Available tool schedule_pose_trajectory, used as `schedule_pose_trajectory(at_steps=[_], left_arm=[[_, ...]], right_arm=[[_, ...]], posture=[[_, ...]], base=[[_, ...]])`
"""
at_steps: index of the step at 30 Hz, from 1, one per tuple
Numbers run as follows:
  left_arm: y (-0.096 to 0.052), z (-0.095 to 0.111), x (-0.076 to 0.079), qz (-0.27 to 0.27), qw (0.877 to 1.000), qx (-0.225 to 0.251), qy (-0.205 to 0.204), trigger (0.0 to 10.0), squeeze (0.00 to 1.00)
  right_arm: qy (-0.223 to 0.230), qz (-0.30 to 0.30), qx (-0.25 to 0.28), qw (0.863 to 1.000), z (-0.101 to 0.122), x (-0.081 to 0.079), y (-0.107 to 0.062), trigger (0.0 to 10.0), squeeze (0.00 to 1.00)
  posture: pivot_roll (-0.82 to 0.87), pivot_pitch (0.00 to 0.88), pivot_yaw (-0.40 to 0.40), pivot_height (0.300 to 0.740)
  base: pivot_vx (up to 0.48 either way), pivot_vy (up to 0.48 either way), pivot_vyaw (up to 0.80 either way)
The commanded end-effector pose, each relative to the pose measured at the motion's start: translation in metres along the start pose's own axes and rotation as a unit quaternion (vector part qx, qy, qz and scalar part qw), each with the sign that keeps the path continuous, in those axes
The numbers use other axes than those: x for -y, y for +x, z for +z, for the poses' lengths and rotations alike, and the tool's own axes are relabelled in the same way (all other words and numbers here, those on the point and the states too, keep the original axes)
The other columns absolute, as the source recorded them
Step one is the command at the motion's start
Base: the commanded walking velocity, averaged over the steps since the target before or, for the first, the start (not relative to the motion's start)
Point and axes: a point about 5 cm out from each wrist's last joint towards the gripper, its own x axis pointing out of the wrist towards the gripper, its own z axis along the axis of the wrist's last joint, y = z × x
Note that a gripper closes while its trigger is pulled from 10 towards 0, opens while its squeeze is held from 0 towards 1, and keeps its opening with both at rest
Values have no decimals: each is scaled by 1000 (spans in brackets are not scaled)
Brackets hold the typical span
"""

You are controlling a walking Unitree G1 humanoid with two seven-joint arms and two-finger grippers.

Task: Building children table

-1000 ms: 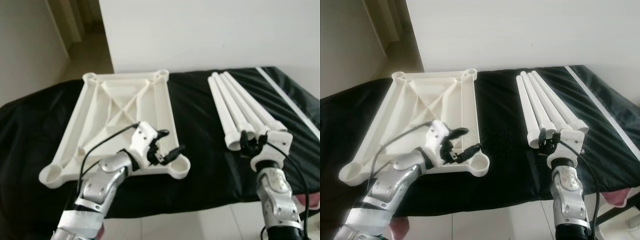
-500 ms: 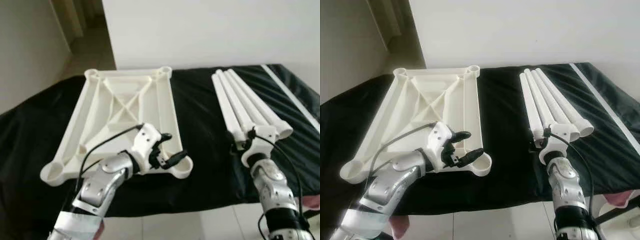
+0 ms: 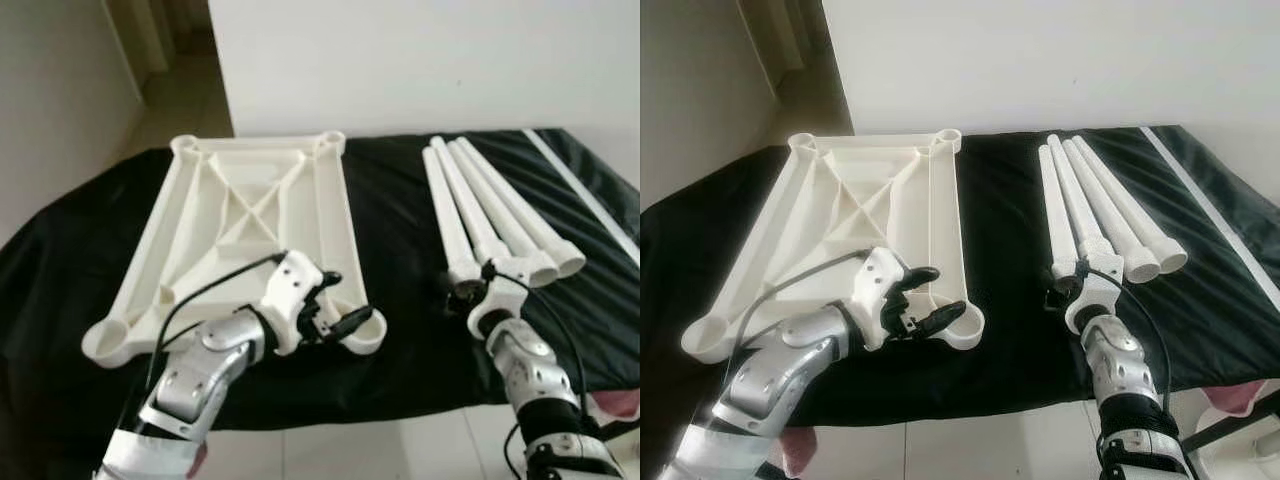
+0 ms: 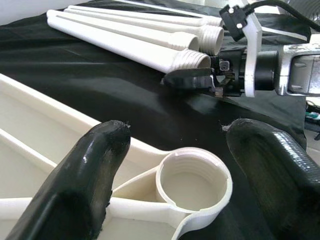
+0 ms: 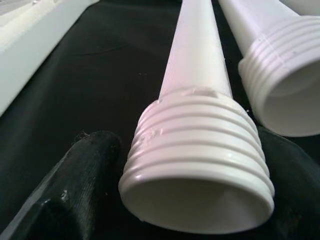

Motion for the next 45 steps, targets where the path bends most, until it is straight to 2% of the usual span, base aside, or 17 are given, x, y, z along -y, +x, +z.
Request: schedule_pose_trajectory(at_steps=[1, 3, 11, 12, 13, 15, 25, 29, 30, 31, 32, 33, 37, 38, 43, 45], left_arm=[[0, 1, -1, 2, 1000, -4, 0, 10000, 0], [0, 2, -2, 4, 1000, -3, 0, 10000, 0], [1, 1, 1, -1, 1000, -10, 3, 10000, 0], [1, 1, 1, -2, 1000, -12, 3, 10000, 0], [1, 1, 1, -2, 1000, -12, 3, 10000, 0], [1, 0, 2, -4, 1000, -15, 3, 10000, 0], [0, -1, 3, -1, 1000, -19, 7, 10000, 0], [-1, 0, 2, 5, 1000, -17, 6, 10000, 0], [-1, 0, 1, 8, 1000, -17, 6, 10000, 0], [-1, 0, 1, 8, 1000, -17, 6, 10000, 0], [-2, 0, 1, 10, 1000, -16, 5, 10000, 0], [-3, 0, 1, 11, 1000, -16, 3, 10000, 0], [-3, -1, 2, 10, 1000, -18, 0, 10000, 0], [-3, -1, 3, 7, 1000, -20, 0, 10000, 0], [0, 1, 2, 0, 1000, -20, 3, 10000, 0], [1, 1, 2, -4, 1000, -20, 2, 10000, 0]], right_arm=[[-5, 3, 0, 1000, 0, 0, 1, 10000, 0], [-19, 4, 4, 1000, 1, 0, 3, 10000, 0], [-14, 10, 6, 1000, 1, -2, 8, 10000, 0], [-14, 11, 4, 1000, 0, -3, 9, 2078, 0], [-14, 11, 4, 1000, 0, -3, 9, 2078, 0], [-11, 14, 1, 1000, -2, -4, 9, 0, 0], [3, 36, 14, 999, -7, -18, 1, 0, 0], [5, 35, 30, 999, -8, -28, -14, 0, 0], [2, 33, 36, 999, -7, -32, -22, 10000, 0], [2, 33, 36, 999, -7, -32, -22, 10000, 0], [3, 24, 46, 999, -4, -35, -33, 10000, 624], [5, 22, 50, 999, -3, -36, -37, 10000, 1000], [-7, 15, 58, 998, 1, -37, -43, 10000, 1000], [-22, 8, 76, 997, 9, -39, -46, 10000, 0], [-32, 0, 96, 995, 30, -40, -41, 10000, 0], [-24, -6, 96, 995, 35, -40, -39, 10000, 0]], posture=[[78, 0, 2, 740], [78, 0, 2, 740], [76, 0, 5, 740], [77, 0, 6, 740], [77, 0, 6, 740], [78, 0, 3, 740], [85, 0, -15, 740], [83, 0, -27, 740], [84, 0, -29, 740], [84, 0, -29, 740], [81, 0, -28, 740], [78, 0, -26, 740], [71, 0, -11, 740], [67, 0, -5, 740], [57, 0, 10, 740], [57, 0, 10, 740]], base=[[0, 0, 0], [0, 0, 0], [0, 0, 0], [0, 0, 0], [0, 0, 0], [0, 0, 0], [0, 0, 0], [0, 0, 0], [0, 0, 0], [0, 0, 0], [0, 0, 0], [0, 0, 0], [0, 0, 0], [0, 0, 0], [0, 0, 0], [0, 0, 0]])
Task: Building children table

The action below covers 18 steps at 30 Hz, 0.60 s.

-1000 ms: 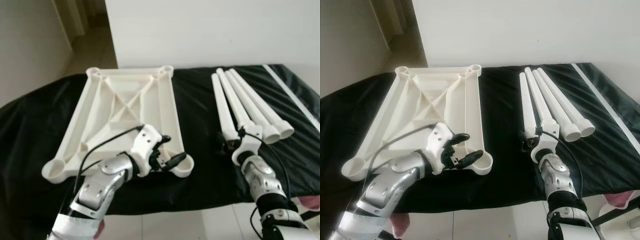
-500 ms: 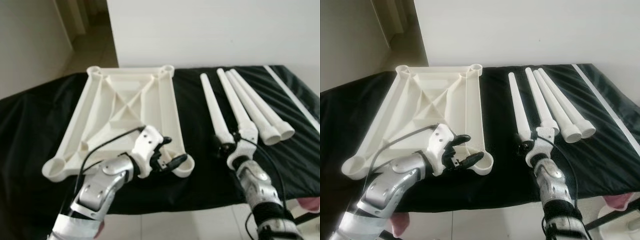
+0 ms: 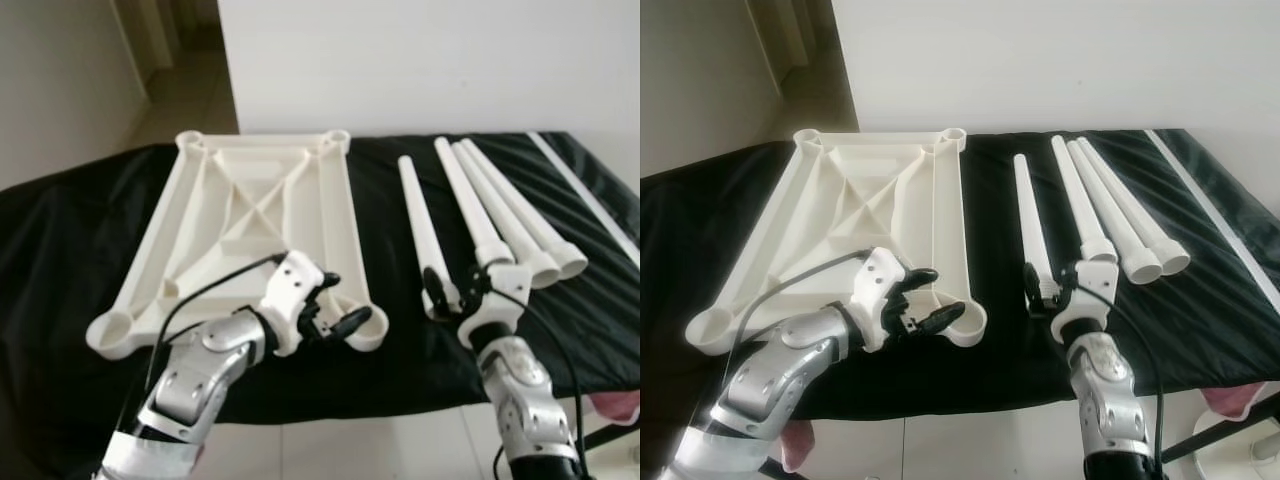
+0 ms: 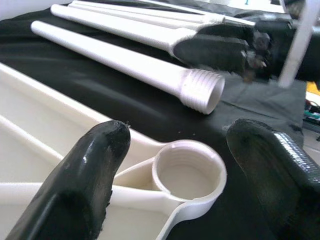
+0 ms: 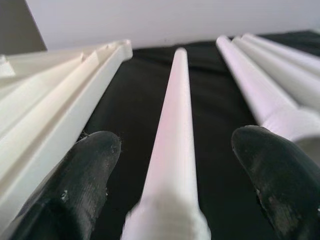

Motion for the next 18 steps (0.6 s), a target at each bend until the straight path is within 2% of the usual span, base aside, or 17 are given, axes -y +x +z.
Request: schedule_pose_trajectory(at_steps=[1, 4, 8, 11, 14, 16, 17, 18], left_arm=[[1, -1, 0, -9, 1000, -9, 1, 10000, 0], [2, -1, -1, -9, 1000, -10, 5, 10000, 0], [6, 2, -5, 1, 1000, -3, 8, 10000, 0], [6, 3, -4, 1, 1000, -1, 5, 10000, 0], [7, 2, -3, 2, 1000, 1, 7, 10000, 0], [7, 2, -3, 2, 1000, 1, 7, 10000, 0], [7, 4, -4, 10, 1000, 6, 6, 10000, 0], [7, 4, -4, 10, 1000, 6, 6, 10000, 0]], right_arm=[[3, -8, -6, 1000, 2, 2, 1, 10000, 0], [4, -12, -9, 1000, 8, 3, 9, 10000, 0], [27, -56, -26, 998, 23, 16, 31, 10000, 0], [31, -69, -41, 996, 24, 20, 36, 10000, 0], [19, -99, -81, 992, 27, 31, 55, 10000, 0], [19, -99, -81, 992, 27, 31, 55, 10000, 0], [9, -111, -124, 986, 30, 36, 68, 10000, 0], [9, -111, -124, 986, 30, 36, 68, 10000, 0]], posture=[[57, 0, 10, 740], [51, 0, 15, 740], [55, 0, 11, 740], [55, 0, 11, 740], [63, 0, 3, 740], [63, 0, 3, 740], [67, 0, -4, 740], [67, 0, -4, 740]], base=[[0, 0, 0], [0, 0, 0], [0, 0, 0], [0, 0, 0], [0, 0, 0], [0, 0, 0], [0, 0, 0], [0, 0, 0]])
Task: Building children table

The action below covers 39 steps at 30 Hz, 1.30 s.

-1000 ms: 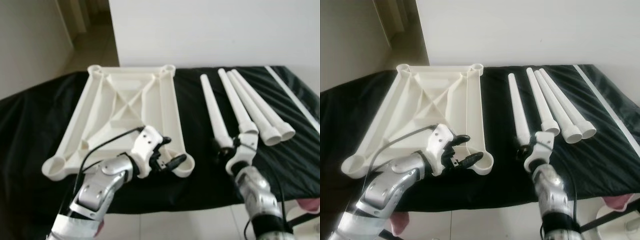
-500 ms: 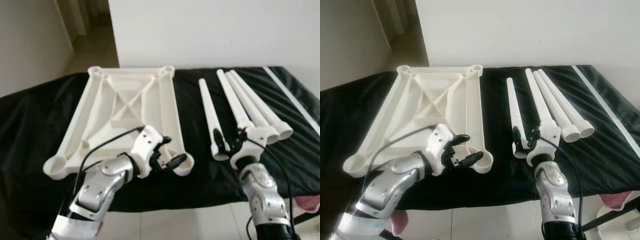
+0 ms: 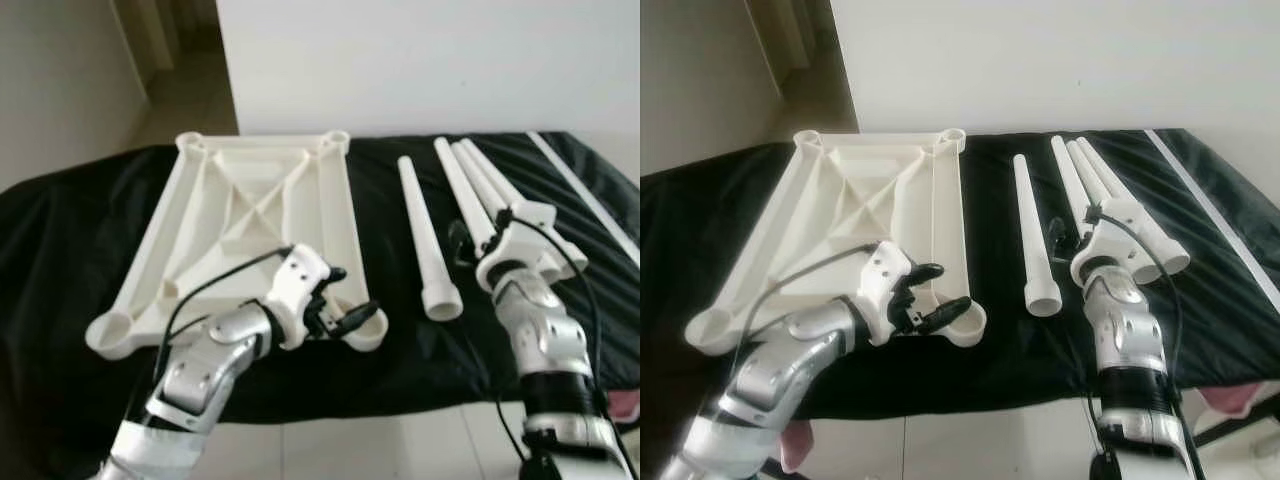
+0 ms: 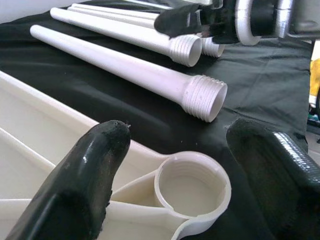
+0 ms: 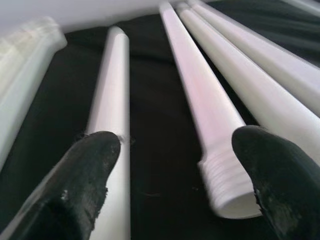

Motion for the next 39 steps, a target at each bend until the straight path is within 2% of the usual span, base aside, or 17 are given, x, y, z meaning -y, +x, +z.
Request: schedule_pose_trajectory(at_steps=[1, 8, 16, 21, 26, 38, 39], left_arm=[[0, 1, -3, 15, 1000, 0, 8, 10000, 0], [1, 0, -2, 16, 1000, 1, 7, 10000, 0], [0, -1, -2, 22, 1000, 1, 6, 10000, 0], [1, -1, -2, 23, 1000, 1, 9, 10000, 0], [2, -1, -2, 25, 1000, 3, 8, 10000, 0], [5, 0, -1, 27, 1000, 7, 5, 10000, 0], [5, 0, -1, 28, 1000, 8, 5, 10000, 0]], right_arm=[[-9, -6, -31, 999, 2, 0, 6, 10000, 0], [-12, 1, -53, 999, 3, -5, 16, 10000, 0], [-11, 31, -84, 996, 0, -21, 26, 10000, 0], [-30, 48, -97, 994, -5, -35, 30, 10000, 0], [-25, 52, -138, 989, -17, -38, 32, 10000, 0], [-11, 57, -208, 976, -27, -39, 32, 10000, 0], [-3, 58, -226, 972, -29, -39, 31, 10000, 0]], posture=[[67, 0, -4, 740], [73, 0, -13, 740], [82, 0, -20, 740], [90, 0, -27, 740], [93, 0, -34, 740], [89, 0, -49, 740], [88, 0, -54, 740]], base=[[0, 0, 0], [0, 0, 0], [0, 0, 0], [0, 0, 0], [0, 0, 0], [0, 0, 0], [0, 0, 0]])
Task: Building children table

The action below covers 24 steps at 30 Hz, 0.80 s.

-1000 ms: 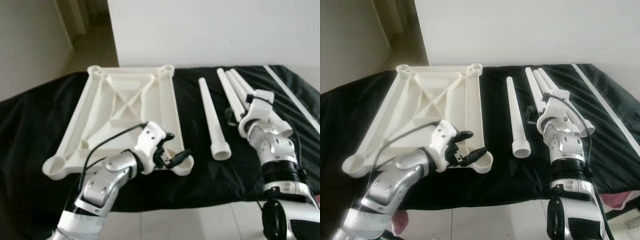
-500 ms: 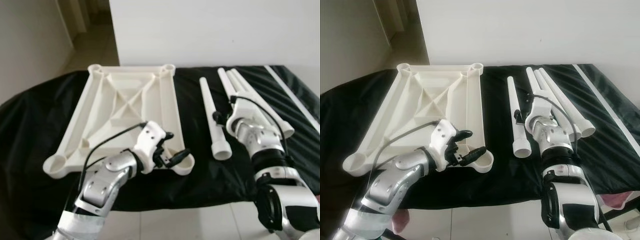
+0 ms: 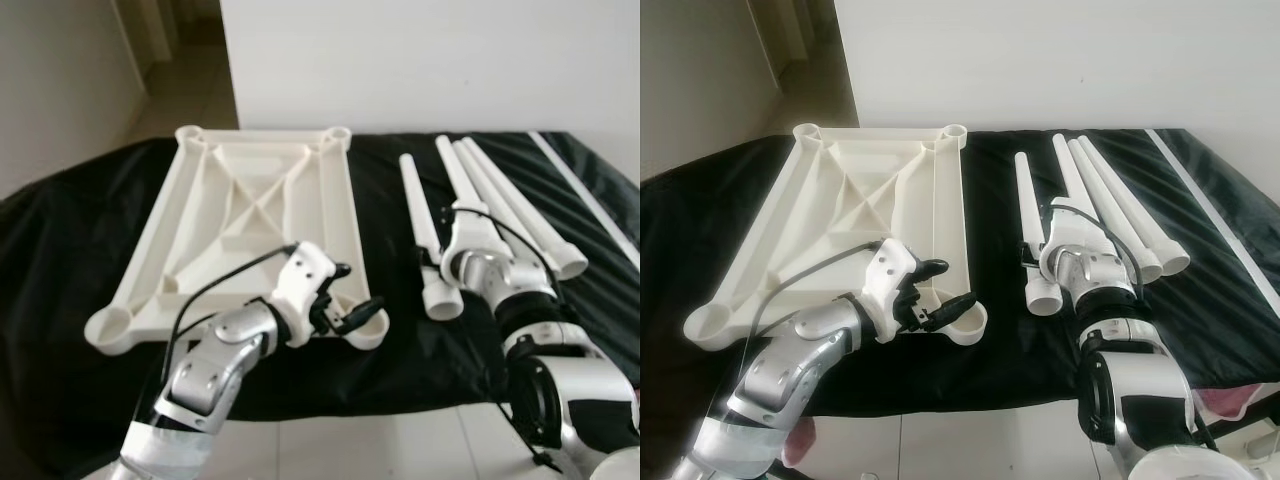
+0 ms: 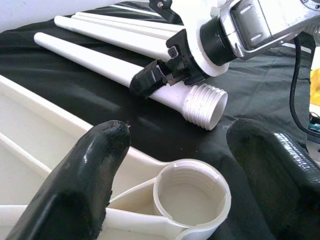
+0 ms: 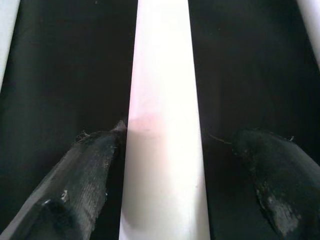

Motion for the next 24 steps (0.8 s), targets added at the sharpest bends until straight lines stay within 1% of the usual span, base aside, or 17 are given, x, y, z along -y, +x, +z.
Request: schedule_pose_trajectory(at_steps=[1, 2, 3, 4, 6, 8, 10, 14, 19, 21, 22, 23, 24], left_arm=[[-1, -3, -3, 24, 1000, -5, 1, 10000, 0], [-1, -3, -3, 24, 1000, -5, 1, 10000, 0], [0, -4, -3, 23, 1000, -5, 0, 10000, 0], [0, -4, -3, 24, 1000, -5, 0, 10000, 0], [0, -4, -3, 24, 1000, -5, 0, 10000, 0], [0, -5, -2, 24, 1000, -5, -1, 10000, 0], [0, -5, -2, 24, 1000, -4, -1, 10000, 0], [1, -4, -2, 25, 1000, -2, -2, 10000, 0], [2, -3, -4, 27, 1000, 1, -3, 10000, 0], [1, -2, -5, 30, 999, 5, -9, 10000, 0], [1, -2, -5, 30, 999, 5, -9, 10000, 0], [1, 0, -8, 35, 999, 10, -15, 10000, 0], [1, 0, -8, 35, 999, 10, -15, 10000, 0]], right_arm=[[16, 7, -35, 999, -7, -1, 2, 10000, 0], [16, 7, -35, 999, -7, -1, 2, 10000, 0], [28, 9, -49, 998, -9, -1, 2, 10000, 0], [65, 17, -76, 995, -14, -2, 2, 10000, 0], [65, 17, -76, 995, -14, -2, 2, 10000, 0], [102, 26, -94, 990, -15, -3, 2, 3765, 0], [138, 32, -111, 984, -17, -3, 1, 0, 0], [145, 31, -117, 982, -16, -2, 0, 0, 0], [131, 38, -116, 984, -13, -3, 0, 0, 0], [120, 40, -105, 986, -8, -3, 0, 0, 0], [120, 40, -105, 986, -8, -3, 0, 0, 0], [121, 44, -88, 988, -4, -3, 0, 0, 0], [121, 44, -88, 988, -4, -3, 0, 0, 0]], posture=[[88, 0, -54, 740], [88, 0, -54, 740], [88, 0, -57, 740], [87, 0, -58, 740], [87, 0, -58, 740], [87, 0, -60, 740], [86, 0, -60, 740], [85, 0, -61, 740], [85, 0, -62, 740], [86, 0, -62, 740], [86, 0, -62, 740], [86, 0, -63, 740], [86, 0, -63, 740]], base=[[0, 0, 0], [0, 0, 0], [0, 0, 0], [0, 0, 0], [0, 0, 0], [0, 0, 0], [0, 0, 0], [0, 0, 0], [0, 0, 0], [0, 0, 0], [0, 0, 0], [0, 0, 0], [0, 0, 0]])
